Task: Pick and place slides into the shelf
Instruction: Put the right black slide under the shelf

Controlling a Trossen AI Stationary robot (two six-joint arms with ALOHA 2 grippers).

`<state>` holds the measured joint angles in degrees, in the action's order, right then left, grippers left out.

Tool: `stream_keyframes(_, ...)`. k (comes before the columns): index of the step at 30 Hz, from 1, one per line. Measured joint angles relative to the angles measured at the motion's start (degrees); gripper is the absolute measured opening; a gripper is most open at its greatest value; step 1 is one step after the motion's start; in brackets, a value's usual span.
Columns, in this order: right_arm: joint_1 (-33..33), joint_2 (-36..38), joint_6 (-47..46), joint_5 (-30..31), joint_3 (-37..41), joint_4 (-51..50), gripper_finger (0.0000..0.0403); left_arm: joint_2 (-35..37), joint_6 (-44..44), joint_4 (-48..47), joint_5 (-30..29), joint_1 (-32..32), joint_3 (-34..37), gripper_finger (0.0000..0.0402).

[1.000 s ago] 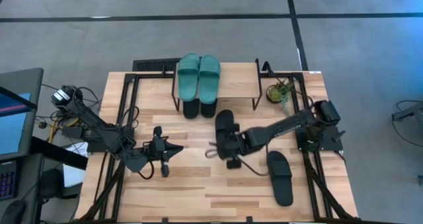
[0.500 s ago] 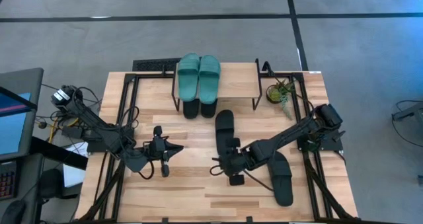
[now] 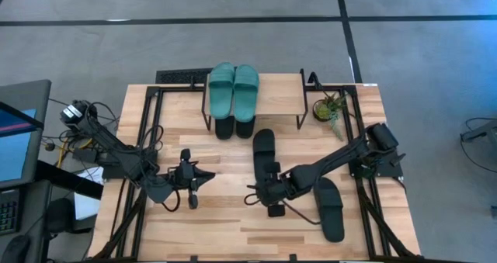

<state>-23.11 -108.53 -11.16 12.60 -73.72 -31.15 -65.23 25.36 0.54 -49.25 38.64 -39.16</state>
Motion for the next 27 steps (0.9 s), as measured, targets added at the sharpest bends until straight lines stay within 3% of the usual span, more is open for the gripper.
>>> stream_keyframes(17, 2.3, -2.1, -0.8, 0.7, 0.1, -1.4, 0.0, 0.0, 0.0, -0.2, -0.1, 0.1, 0.0, 0.0013)
stream_keyframes(27, 3.9, -3.4, 0.7, -2.2, 0.1, -0.9, 0.0, 0.0, 0.1, -1.3, -0.6, 0.1, 0.0, 0.0013)
